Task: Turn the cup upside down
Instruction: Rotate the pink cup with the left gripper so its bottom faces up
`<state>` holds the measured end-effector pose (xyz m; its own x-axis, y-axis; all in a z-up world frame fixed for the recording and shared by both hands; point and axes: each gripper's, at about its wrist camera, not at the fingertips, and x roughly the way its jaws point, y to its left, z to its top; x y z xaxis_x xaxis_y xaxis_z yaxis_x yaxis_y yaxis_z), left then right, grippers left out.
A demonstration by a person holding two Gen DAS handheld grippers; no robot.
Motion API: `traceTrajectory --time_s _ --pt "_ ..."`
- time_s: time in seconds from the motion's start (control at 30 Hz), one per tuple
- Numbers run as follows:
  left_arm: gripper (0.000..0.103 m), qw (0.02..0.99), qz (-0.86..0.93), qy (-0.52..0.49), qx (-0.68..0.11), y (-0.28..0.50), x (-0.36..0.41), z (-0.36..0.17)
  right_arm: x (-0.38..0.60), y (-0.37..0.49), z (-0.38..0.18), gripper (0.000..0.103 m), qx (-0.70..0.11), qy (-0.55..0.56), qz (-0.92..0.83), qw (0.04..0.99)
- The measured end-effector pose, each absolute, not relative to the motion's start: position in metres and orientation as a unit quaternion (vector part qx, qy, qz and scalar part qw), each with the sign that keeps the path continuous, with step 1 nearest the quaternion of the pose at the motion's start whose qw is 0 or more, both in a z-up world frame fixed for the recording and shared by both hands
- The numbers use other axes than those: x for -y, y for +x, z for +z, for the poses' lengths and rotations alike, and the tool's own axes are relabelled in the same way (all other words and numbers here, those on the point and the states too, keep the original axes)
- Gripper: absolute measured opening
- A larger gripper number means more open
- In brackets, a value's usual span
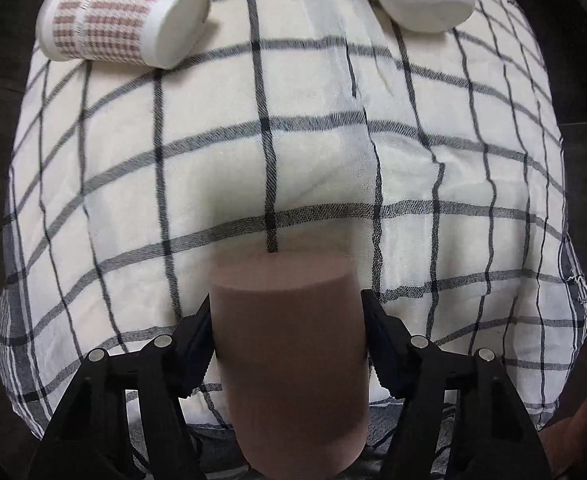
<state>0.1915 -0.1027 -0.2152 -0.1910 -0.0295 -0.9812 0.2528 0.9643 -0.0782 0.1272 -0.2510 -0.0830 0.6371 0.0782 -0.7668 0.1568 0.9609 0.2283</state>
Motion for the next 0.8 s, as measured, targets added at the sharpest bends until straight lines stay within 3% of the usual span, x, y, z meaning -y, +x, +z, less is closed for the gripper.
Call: traceTrajectory --time_s 0.2,0.43,0.63,0.8 --pt "0.066 0.726 -0.125 0.079 -0.671 0.186 0.093 -0.161 0.254 0.119 -0.071 0.086 -0.402 0.150 -0.026 0.903" --pt "0.066 0.884 -0.140 0.073 -0.441 0.169 0.091 -0.105 0.247 0.109 -0.063 0.086 -0.376 0.116 -0.041 0.919" --pt "0.066 0.949 -0.107 0.028 -0.295 0.161 0.077 -0.121 0.238 0.100 -0.059 0.086 -0.354 0.077 -0.053 0.931" --pt "0.066 0.952 -0.103 0.008 -0.286 0.160 0.071 -0.142 0.229 0.093 -0.063 0.086 -0.340 0.039 -0.067 0.937"
